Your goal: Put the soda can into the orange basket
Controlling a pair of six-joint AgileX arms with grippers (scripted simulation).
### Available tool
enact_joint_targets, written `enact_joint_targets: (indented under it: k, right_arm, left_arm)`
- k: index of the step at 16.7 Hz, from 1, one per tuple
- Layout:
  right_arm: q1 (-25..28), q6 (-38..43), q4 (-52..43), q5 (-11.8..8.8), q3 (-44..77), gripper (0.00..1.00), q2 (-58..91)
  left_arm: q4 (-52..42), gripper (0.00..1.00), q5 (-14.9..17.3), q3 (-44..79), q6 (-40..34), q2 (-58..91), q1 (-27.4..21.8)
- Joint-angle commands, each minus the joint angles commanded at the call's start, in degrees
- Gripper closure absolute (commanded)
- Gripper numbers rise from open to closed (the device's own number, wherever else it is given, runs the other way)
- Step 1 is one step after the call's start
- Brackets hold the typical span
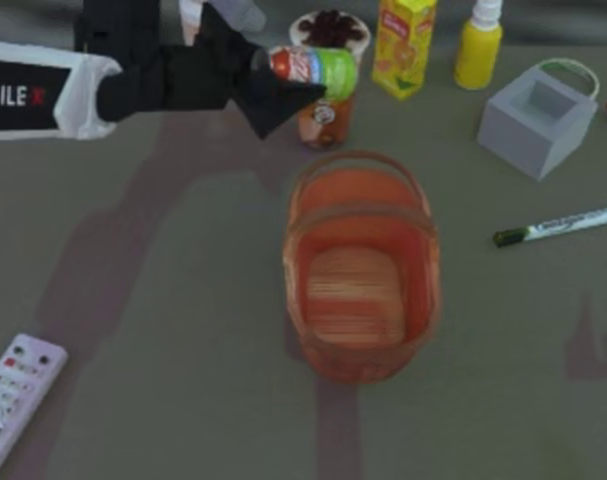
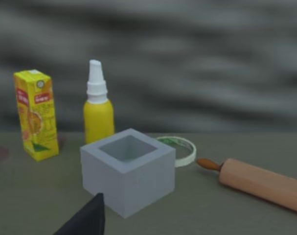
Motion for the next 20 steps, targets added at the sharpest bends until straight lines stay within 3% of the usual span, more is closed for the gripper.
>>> enact_joint_targets:
  k: [4, 8, 16, 20]
  right_arm:
    - [0.00, 0.00, 0.00, 0.00, 0.00, 0.00, 0.00]
    - [0.00, 0.00, 0.00, 0.00, 0.00, 0.00, 0.00]
    - [0.00, 0.00, 0.00, 0.00, 0.00, 0.00, 0.00]
    - [0.00, 0.00, 0.00, 0.00, 0.00, 0.00, 0.00]
  left_arm:
    - [19.23, 1.00, 12.35, -7.64, -6.65, -4.79, -1.89]
    - [29.18, 1.00, 19.78, -11.93, -10.27, -8.31, -2.99]
    - [31.34, 1.00, 20.84, -12.52, -10.63, -7.81, -2.79]
    - [39.74, 1.00, 21.16, -14.40, -10.78, -1.63, -2.46]
